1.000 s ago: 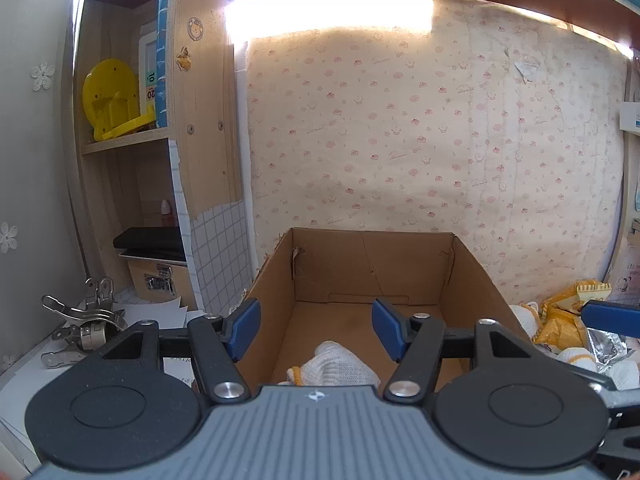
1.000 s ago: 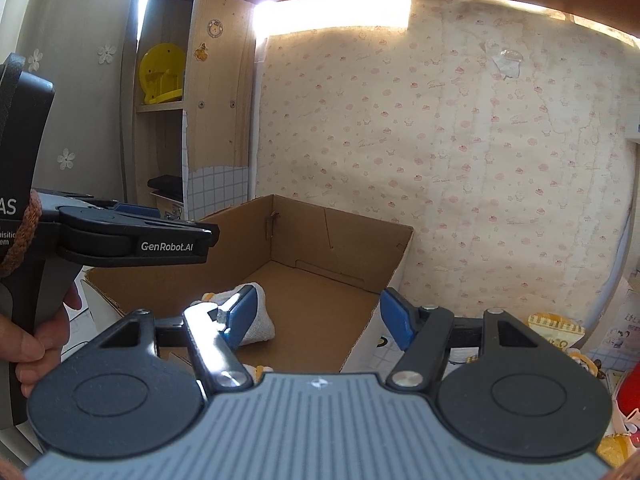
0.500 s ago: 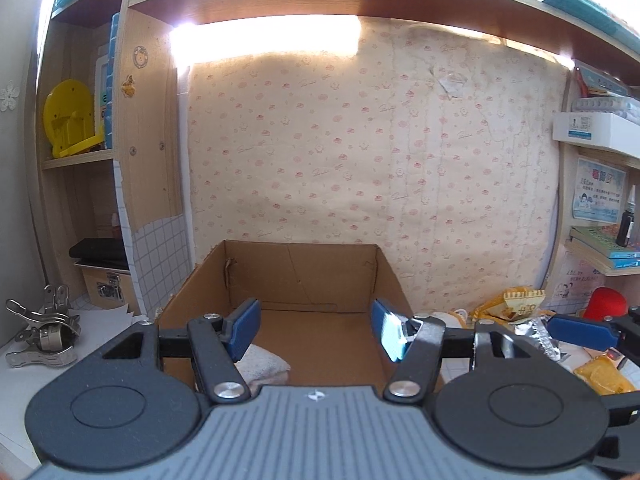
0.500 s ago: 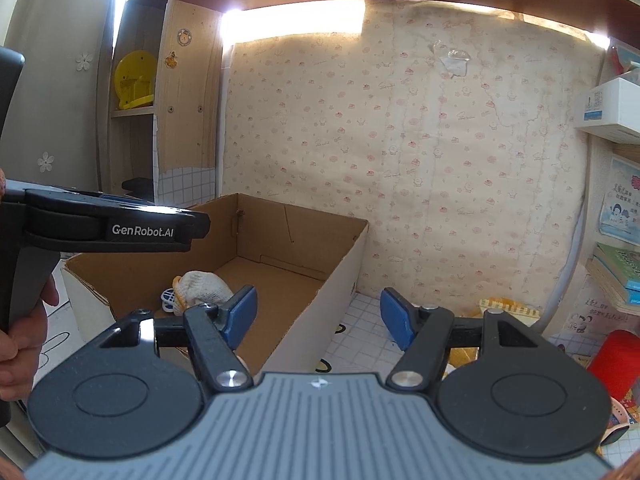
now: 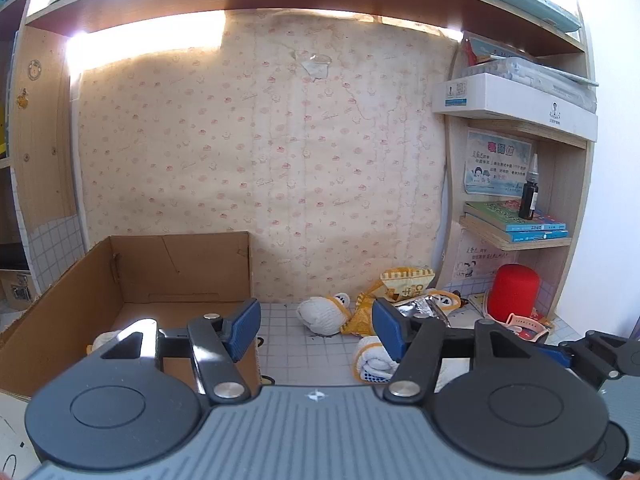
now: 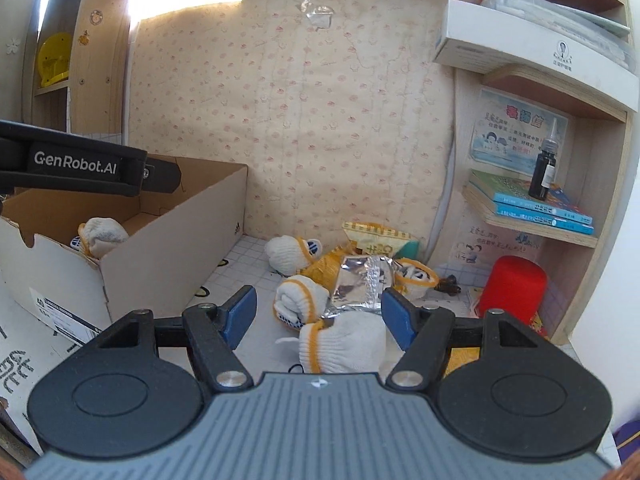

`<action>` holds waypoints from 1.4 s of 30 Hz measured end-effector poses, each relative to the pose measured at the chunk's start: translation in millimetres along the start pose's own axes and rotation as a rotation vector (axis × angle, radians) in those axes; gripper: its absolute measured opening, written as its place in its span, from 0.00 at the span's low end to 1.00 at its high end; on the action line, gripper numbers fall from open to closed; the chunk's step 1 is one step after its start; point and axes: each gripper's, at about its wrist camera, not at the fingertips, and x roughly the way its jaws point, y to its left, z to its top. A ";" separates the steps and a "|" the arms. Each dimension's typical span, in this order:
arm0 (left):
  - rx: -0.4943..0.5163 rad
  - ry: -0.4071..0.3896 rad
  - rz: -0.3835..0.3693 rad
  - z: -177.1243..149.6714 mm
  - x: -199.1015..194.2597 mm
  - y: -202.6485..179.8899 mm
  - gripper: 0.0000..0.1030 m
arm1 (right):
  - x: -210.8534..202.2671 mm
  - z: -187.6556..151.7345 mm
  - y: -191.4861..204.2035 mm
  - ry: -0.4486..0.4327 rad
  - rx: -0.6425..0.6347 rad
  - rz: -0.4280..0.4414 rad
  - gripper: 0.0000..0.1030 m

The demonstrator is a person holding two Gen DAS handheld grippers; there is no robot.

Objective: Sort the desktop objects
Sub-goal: 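Move both open tools back to the glove pile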

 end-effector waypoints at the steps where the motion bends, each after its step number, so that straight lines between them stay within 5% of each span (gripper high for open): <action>1: 0.002 -0.001 -0.008 -0.9 1.1 -3.6 0.63 | 1.7 -2.9 -2.2 0.006 0.001 -0.003 0.65; 14: 0.032 0.038 -0.079 -14.5 28.3 -39.4 0.63 | 40.8 -25.9 -23.1 0.089 0.028 -0.016 0.71; 42: -0.030 0.190 -0.091 -33.1 127.5 -40.0 0.66 | 78.4 -30.7 -25.3 0.127 -0.005 0.015 0.77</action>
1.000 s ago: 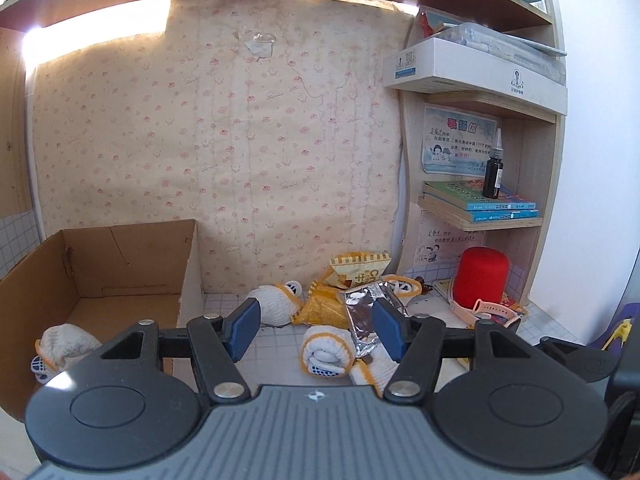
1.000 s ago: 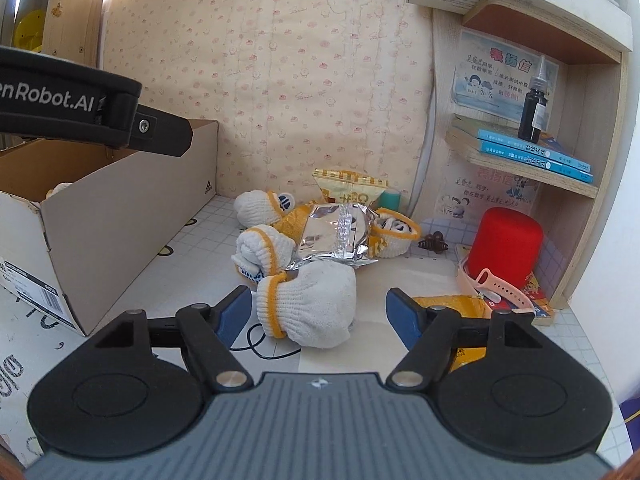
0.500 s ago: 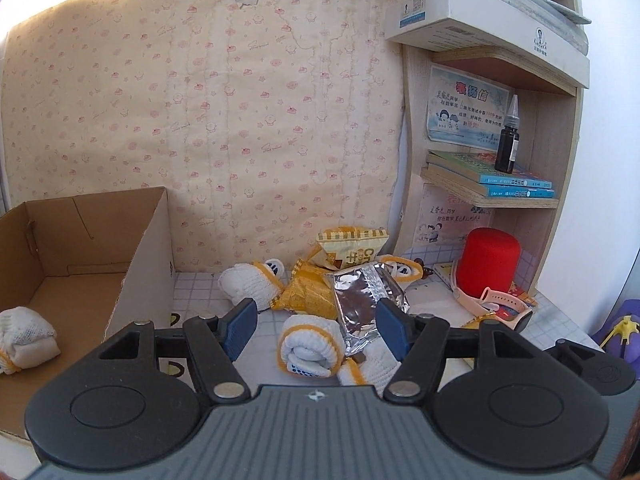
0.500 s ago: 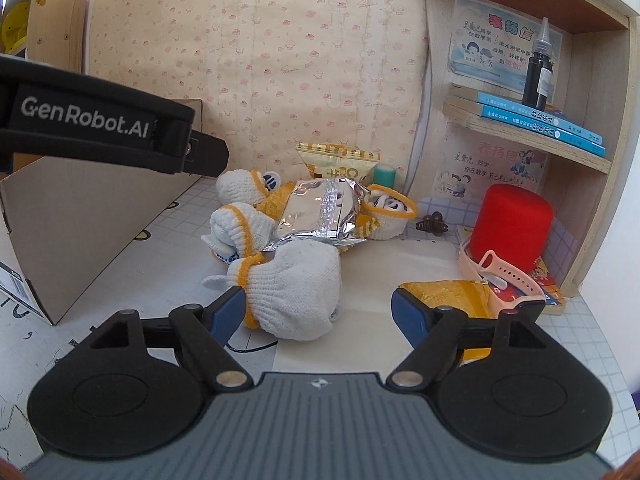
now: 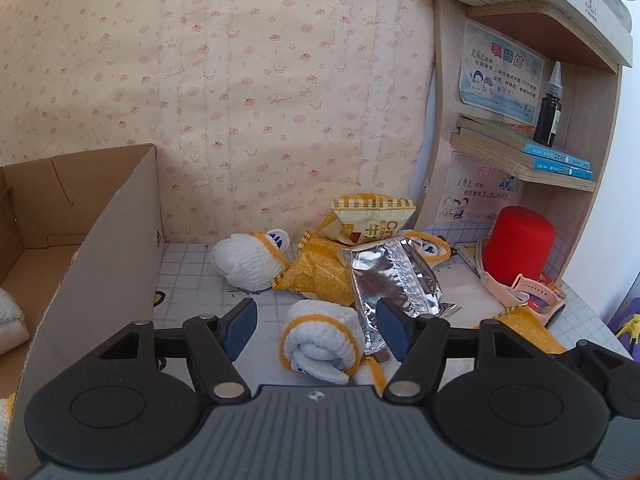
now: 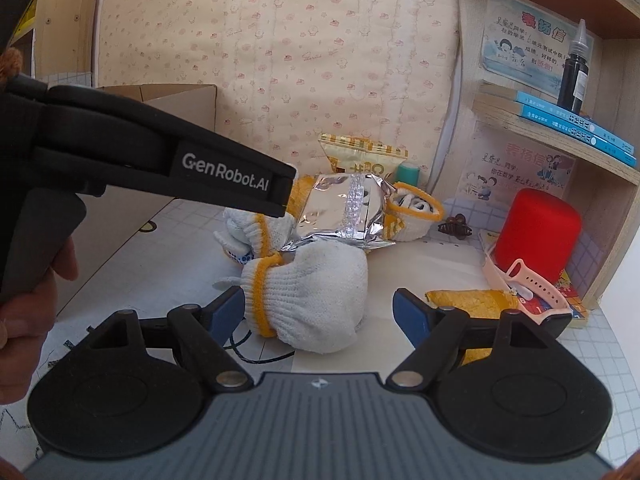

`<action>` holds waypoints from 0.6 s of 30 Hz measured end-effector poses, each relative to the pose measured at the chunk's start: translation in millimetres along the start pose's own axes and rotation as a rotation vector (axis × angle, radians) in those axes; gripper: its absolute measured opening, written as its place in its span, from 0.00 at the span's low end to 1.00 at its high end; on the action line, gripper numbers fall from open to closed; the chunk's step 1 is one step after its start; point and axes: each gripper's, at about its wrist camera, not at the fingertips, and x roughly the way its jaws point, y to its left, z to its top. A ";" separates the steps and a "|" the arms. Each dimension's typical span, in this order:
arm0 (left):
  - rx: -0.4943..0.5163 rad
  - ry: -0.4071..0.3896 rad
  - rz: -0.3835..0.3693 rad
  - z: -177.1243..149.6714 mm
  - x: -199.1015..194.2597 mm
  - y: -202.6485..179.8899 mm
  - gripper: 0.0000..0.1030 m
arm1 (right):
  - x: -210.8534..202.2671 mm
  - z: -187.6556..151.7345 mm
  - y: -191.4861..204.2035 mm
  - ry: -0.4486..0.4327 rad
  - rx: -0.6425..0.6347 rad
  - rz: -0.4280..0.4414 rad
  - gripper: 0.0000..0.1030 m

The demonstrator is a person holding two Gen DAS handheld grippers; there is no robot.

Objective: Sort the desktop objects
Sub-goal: 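Move both open tools back to the glove pile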

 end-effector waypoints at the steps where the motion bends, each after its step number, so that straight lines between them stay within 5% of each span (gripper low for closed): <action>1: -0.002 0.005 0.000 0.2 2.6 0.8 0.66 | 0.8 0.4 -1.0 0.001 0.005 0.001 0.77; 18: 0.013 0.081 -0.001 -2.1 31.5 3.9 0.71 | 9.0 1.0 -0.3 0.018 0.011 0.002 0.81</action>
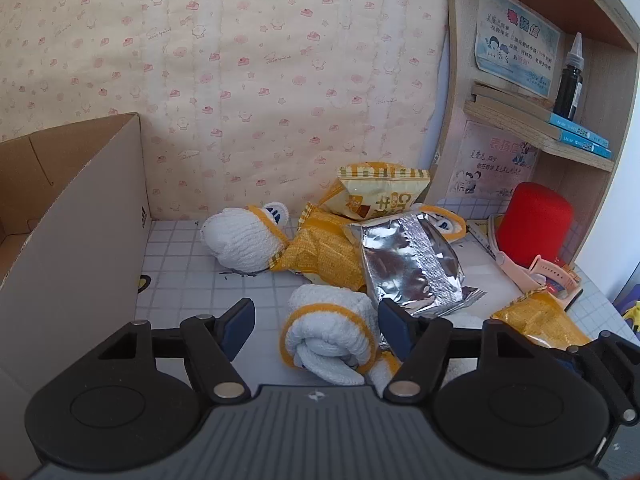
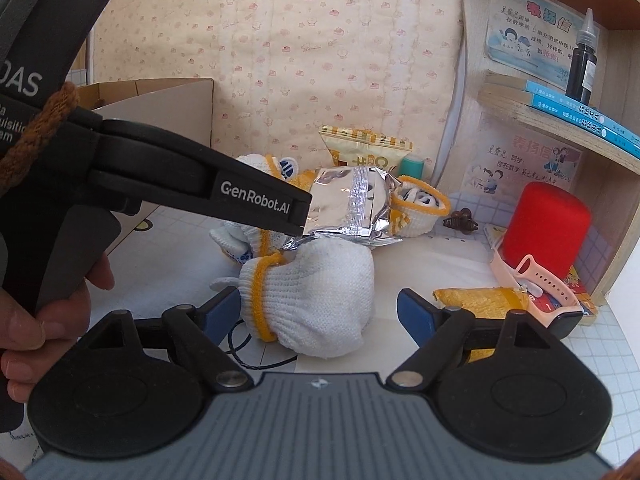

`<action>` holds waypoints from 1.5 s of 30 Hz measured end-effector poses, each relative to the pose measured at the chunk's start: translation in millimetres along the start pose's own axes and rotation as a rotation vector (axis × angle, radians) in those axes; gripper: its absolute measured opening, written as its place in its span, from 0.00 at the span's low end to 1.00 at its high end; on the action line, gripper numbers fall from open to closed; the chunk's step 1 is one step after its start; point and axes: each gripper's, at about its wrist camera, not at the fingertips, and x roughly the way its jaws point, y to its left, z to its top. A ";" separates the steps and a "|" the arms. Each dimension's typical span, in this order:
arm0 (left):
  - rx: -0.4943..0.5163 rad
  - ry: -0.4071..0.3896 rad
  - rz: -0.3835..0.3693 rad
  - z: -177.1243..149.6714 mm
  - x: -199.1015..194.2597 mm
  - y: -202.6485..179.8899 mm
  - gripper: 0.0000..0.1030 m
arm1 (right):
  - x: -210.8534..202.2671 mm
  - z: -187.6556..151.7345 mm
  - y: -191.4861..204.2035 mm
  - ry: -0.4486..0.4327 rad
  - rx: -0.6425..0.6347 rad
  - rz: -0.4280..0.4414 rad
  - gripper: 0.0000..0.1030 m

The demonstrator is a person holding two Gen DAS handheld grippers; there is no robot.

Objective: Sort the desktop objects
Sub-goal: 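Move both open tools back to the glove pile, then close the right gripper on another white glove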

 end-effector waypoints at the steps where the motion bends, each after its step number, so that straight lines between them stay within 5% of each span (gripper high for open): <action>1: 0.003 0.004 0.006 0.0 1.3 -0.3 0.73 | 0.3 -0.1 0.2 0.001 0.000 0.000 0.81; 6: 0.043 0.018 0.054 -2.4 7.3 -3.4 0.76 | 1.0 -0.1 0.4 0.003 0.004 -0.003 0.81; 10: 0.059 0.020 0.078 -4.7 7.4 -1.1 0.64 | 0.2 -0.3 0.4 0.000 0.005 -0.005 0.81; 16: 0.048 0.023 0.122 -4.9 6.7 4.4 0.63 | 0.5 -0.5 0.4 0.001 0.006 -0.007 0.81; 42: 0.028 0.018 0.133 -6.1 4.8 9.5 0.63 | 23.7 6.5 10.9 0.037 -0.014 -0.025 0.81; 45: 0.034 0.014 0.126 -7.0 4.8 9.5 0.54 | 26.2 8.2 13.1 0.042 -0.031 -0.022 0.79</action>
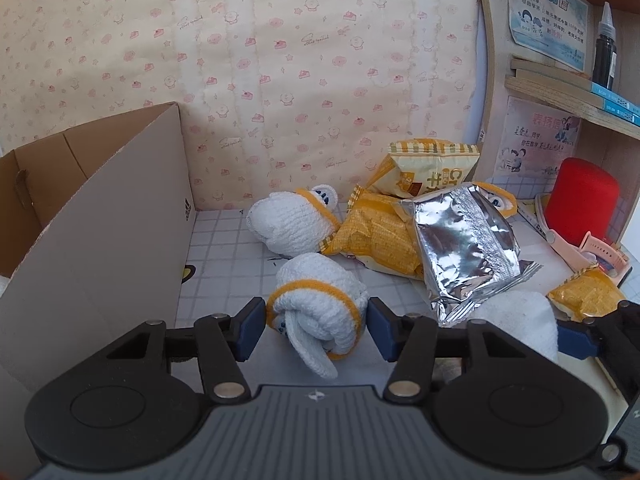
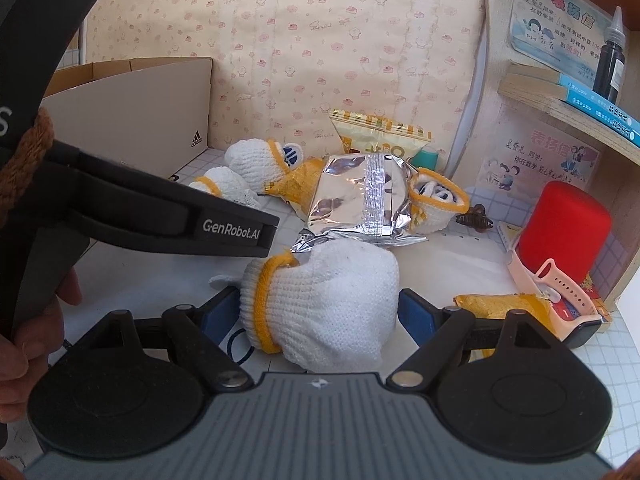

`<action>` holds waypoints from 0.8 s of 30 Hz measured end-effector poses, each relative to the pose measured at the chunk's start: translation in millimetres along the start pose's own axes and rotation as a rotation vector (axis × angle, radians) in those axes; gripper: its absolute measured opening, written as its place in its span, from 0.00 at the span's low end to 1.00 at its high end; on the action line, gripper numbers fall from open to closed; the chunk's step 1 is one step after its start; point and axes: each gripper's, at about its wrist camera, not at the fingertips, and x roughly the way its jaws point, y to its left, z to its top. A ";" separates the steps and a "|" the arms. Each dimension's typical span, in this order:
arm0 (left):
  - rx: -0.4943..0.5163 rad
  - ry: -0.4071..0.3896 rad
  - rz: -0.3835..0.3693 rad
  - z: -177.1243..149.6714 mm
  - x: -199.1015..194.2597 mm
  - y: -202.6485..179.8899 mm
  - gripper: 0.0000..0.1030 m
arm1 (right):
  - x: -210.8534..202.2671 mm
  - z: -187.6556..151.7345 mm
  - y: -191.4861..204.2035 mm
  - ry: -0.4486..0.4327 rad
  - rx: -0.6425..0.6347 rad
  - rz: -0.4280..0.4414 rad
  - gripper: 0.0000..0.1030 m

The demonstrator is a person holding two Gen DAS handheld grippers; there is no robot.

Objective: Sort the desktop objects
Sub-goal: 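Close the right gripper on another white glove, then close the left gripper on a white glove while the right gripper holds its glove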

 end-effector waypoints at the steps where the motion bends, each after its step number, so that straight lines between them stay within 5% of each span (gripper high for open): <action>1: -0.001 -0.003 -0.002 0.3 -0.3 0.1 0.51 | 0.4 0.2 -0.2 0.000 0.001 -0.006 0.67; 3: 0.002 -0.010 -0.008 0.5 -1.5 -0.4 0.38 | -0.3 -0.3 -2.5 -0.002 0.020 0.002 0.62; 9: 0.005 -0.022 -0.023 -0.4 -4.7 -2.3 0.38 | -8.6 -2.1 -9.0 -0.016 0.049 0.011 0.48; 24: 0.016 -0.047 -0.033 -3.9 -26.1 -9.6 0.38 | -37.0 -10.2 -13.8 -0.038 0.082 0.051 0.46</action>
